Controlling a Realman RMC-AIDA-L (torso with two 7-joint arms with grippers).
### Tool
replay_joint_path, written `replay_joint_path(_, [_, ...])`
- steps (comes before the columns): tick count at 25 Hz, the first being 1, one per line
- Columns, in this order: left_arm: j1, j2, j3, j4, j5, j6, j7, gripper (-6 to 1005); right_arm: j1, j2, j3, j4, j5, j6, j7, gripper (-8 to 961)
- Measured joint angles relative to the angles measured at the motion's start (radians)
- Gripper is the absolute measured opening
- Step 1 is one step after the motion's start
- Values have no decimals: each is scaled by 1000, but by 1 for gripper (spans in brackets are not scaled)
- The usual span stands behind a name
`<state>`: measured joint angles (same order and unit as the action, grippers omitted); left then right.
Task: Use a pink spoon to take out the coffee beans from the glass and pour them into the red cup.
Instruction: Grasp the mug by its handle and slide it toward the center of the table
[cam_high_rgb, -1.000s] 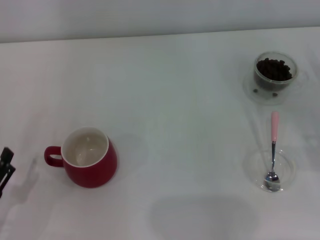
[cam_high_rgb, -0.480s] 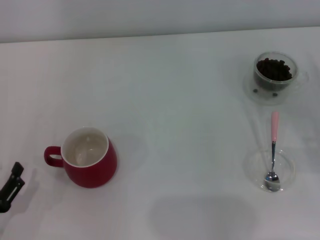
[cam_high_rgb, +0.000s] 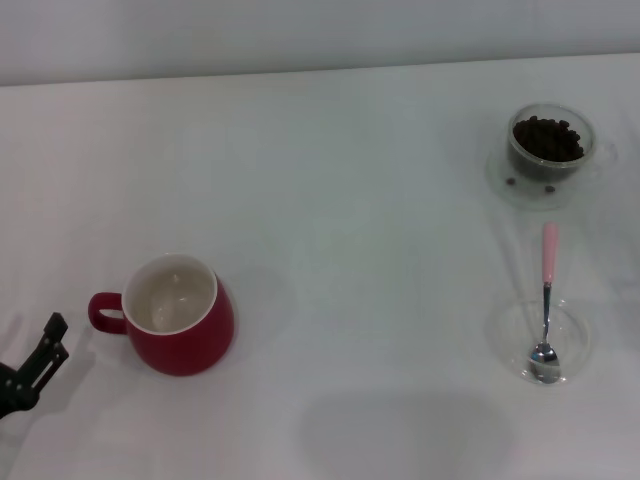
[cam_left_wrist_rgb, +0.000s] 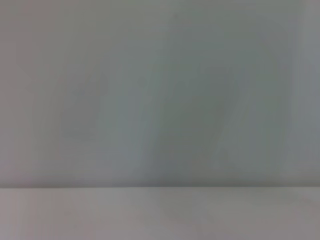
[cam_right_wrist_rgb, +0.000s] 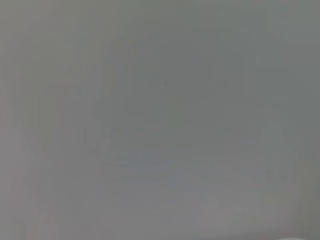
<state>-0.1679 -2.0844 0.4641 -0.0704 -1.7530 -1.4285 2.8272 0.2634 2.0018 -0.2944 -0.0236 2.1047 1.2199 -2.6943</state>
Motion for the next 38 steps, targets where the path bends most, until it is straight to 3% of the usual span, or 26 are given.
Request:
replay_joint_path(12, [23, -1, -10, 1, -35, -49, 0, 891, 4, 0, 5, -1, 0, 4, 2, 864])
replay_joint_path(38, [7, 1, -6, 10, -37, -38, 0, 888, 8, 1, 9, 7, 1, -5, -5, 861])
